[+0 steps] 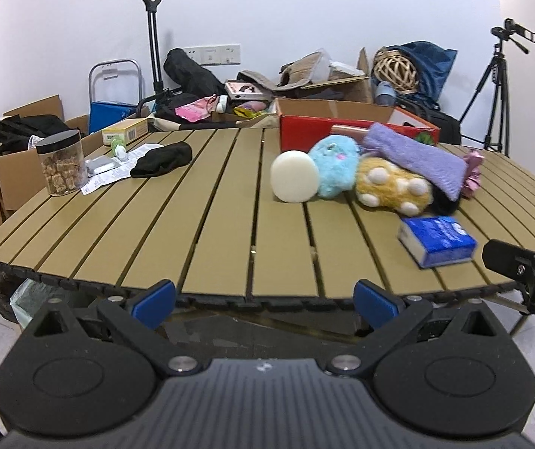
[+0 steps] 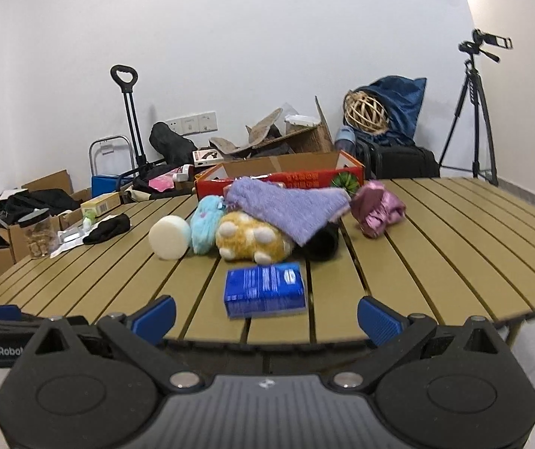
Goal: Collect trash
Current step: 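Move both grippers toward the table over the black bin, then grasp the blue tissue pack with the right gripper while the left gripper grasps the white foam cylinder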
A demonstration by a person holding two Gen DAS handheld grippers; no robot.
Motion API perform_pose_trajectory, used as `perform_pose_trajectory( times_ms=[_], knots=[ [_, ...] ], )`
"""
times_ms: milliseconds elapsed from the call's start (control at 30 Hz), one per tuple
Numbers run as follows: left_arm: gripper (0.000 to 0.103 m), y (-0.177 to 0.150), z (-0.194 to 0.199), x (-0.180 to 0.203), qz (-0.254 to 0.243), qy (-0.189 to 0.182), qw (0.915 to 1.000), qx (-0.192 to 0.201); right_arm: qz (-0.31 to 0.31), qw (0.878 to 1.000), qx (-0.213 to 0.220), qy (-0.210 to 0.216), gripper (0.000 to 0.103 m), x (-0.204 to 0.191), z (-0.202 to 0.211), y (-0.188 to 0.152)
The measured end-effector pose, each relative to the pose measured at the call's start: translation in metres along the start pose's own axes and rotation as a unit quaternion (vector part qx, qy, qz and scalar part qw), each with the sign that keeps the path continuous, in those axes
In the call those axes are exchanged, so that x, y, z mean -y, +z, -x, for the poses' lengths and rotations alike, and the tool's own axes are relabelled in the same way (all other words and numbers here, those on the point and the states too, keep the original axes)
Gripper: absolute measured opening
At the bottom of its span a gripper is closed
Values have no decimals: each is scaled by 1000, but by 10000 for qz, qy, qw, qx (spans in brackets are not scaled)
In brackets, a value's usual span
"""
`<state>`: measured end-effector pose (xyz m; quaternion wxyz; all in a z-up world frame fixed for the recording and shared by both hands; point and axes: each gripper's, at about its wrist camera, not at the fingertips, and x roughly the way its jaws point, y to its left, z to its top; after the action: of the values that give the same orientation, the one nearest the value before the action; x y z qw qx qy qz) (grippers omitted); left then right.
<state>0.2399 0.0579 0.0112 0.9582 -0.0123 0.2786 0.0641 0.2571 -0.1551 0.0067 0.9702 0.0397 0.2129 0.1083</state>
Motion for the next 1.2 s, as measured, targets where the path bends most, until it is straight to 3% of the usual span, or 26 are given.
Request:
perform_pose_trajectory(
  times_ms=[400, 600, 733, 1200],
  knots=[
    [103, 29, -48, 9, -107, 329, 9992, 196, 273, 9994, -196, 113, 102, -4, -86, 8],
    [103, 36, -64, 9, -15, 296, 9995, 113, 327, 9986, -415, -31, 87, -7, -115, 4],
    [103, 40, -70, 8, 78, 276, 9996, 78, 330, 9985, -442, -48, 73, -6, -122, -1],
    [103, 68, -105, 14, 277, 120, 9995, 17, 5, 9997, 31, -250, 72, 17, -104, 6]
  ],
)
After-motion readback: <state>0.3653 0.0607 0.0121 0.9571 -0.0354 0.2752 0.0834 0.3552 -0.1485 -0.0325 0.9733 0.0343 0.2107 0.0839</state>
